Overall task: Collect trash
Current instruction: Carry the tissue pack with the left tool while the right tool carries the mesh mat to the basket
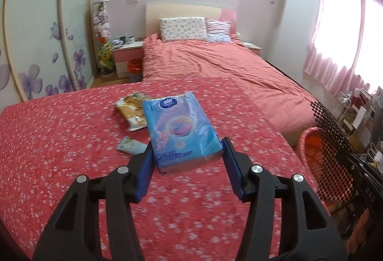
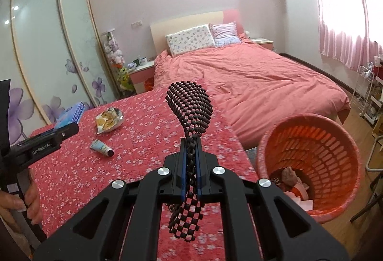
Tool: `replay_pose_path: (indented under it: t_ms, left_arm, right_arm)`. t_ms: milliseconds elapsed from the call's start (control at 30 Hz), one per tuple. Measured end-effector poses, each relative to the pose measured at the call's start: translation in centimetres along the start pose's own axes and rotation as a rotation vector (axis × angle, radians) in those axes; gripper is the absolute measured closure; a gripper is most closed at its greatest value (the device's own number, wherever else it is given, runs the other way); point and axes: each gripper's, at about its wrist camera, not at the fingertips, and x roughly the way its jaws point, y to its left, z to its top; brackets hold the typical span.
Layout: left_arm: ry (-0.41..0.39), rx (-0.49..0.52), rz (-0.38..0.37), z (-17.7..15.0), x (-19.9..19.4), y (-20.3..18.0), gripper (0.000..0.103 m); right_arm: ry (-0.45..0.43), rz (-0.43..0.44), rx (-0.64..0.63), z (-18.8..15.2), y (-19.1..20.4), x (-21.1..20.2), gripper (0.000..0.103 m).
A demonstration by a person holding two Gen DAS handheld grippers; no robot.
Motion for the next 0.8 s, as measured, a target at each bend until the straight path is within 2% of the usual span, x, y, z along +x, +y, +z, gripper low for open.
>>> replay_pose_path:
  t_ms: [333,800]
  left_arm:
    - [-0.003,0.081,-0.13,-0.5,-0.6,-7.0,0.05]
    - [0.017,0.177,-0.314,-2.2,0.1,-16.7,0.05]
  right_arm:
    - [-0.054,-0.052,0.057,-0.3,-3.4,-2.1,0.097]
    - [-0.113,-0.149,0.17,-0.5,-10.4,-4.0,0.097]
